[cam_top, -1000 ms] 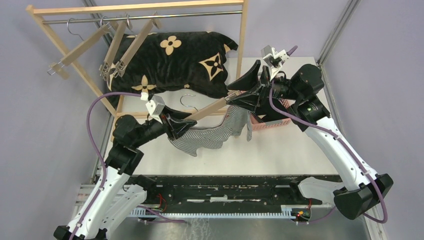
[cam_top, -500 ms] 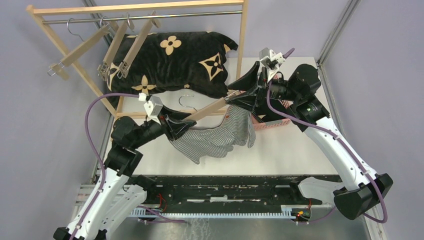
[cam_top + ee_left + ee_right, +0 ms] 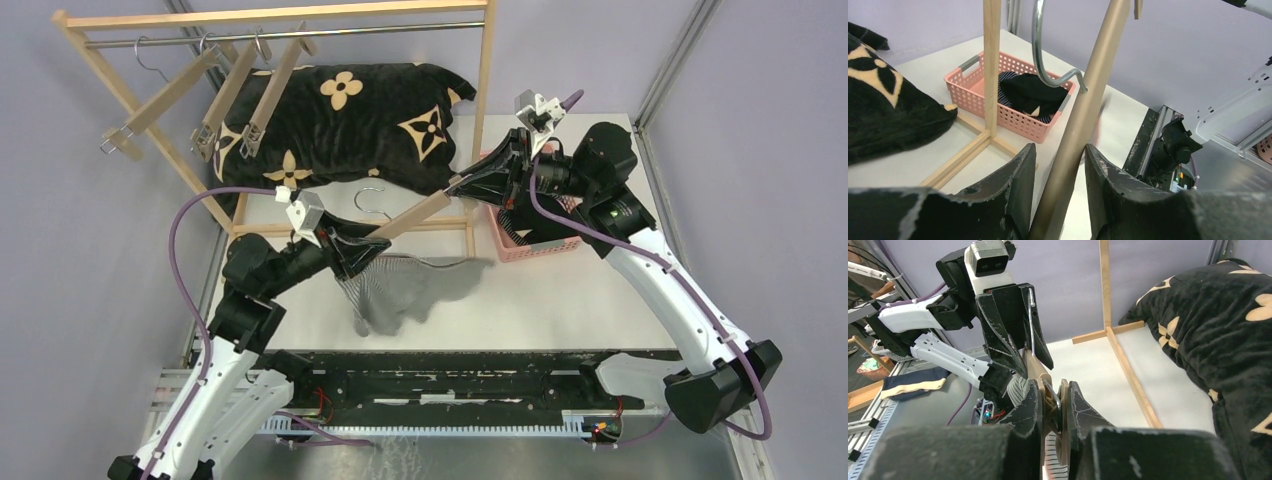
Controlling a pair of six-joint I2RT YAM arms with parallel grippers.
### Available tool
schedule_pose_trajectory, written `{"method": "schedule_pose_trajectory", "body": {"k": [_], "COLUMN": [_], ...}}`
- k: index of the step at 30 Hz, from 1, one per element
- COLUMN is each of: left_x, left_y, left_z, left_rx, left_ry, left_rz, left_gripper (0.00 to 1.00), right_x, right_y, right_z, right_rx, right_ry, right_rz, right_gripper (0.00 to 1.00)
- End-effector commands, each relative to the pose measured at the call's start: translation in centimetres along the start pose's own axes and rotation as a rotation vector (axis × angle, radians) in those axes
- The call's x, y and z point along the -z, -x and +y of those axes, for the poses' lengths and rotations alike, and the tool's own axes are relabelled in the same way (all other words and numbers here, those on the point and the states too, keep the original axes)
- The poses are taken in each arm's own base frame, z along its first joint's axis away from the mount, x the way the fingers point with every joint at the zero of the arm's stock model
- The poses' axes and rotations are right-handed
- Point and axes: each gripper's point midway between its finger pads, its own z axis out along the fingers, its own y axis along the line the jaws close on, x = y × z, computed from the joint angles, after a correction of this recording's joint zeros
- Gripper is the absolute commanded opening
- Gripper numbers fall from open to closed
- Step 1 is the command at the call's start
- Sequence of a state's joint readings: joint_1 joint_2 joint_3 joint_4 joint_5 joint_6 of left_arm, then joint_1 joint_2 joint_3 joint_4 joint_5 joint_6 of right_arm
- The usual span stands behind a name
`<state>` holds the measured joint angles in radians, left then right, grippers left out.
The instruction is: Remove the underwear clipped to the hanger
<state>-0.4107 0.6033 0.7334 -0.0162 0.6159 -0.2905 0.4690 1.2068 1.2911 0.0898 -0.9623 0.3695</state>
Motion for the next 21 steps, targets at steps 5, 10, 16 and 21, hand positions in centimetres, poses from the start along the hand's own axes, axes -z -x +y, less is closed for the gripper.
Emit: {"method": "schedule_pose_trajectory", "body": {"k": [5,10,16,21], "left_x": [-0.4,-1.0,-2.0,-2.4], "left_y": [2.2,3.5,4.0,3.4], "left_z": [-0.6,-0.5,-0.3,0.1], "left_rx": [-0.031,-0.025,0.016,0.047], "left_ry": [-0.031,-0.034,-0.065,-0.063], "left_rz": [-0.078,-0.139,-0.175,-0.181], "left_gripper": [0.03,0.03,0.03,0.03], "right_x": [0.1,1.0,1.6,1.8], "right_y": [1.6,1.4,0.2,-1.4], "right_z": [-0.5,-1.6,-2.9,-3.5], "right_rx": [0.066,0.080,0.060,0.030], "right_ry": [-0.051,-0.153,-0.230,-0.268], "right_rz": [-0.064,-0.160,-0.268,-0.253], "right_gripper": [0.49,0.75,0.77,0.76]}}
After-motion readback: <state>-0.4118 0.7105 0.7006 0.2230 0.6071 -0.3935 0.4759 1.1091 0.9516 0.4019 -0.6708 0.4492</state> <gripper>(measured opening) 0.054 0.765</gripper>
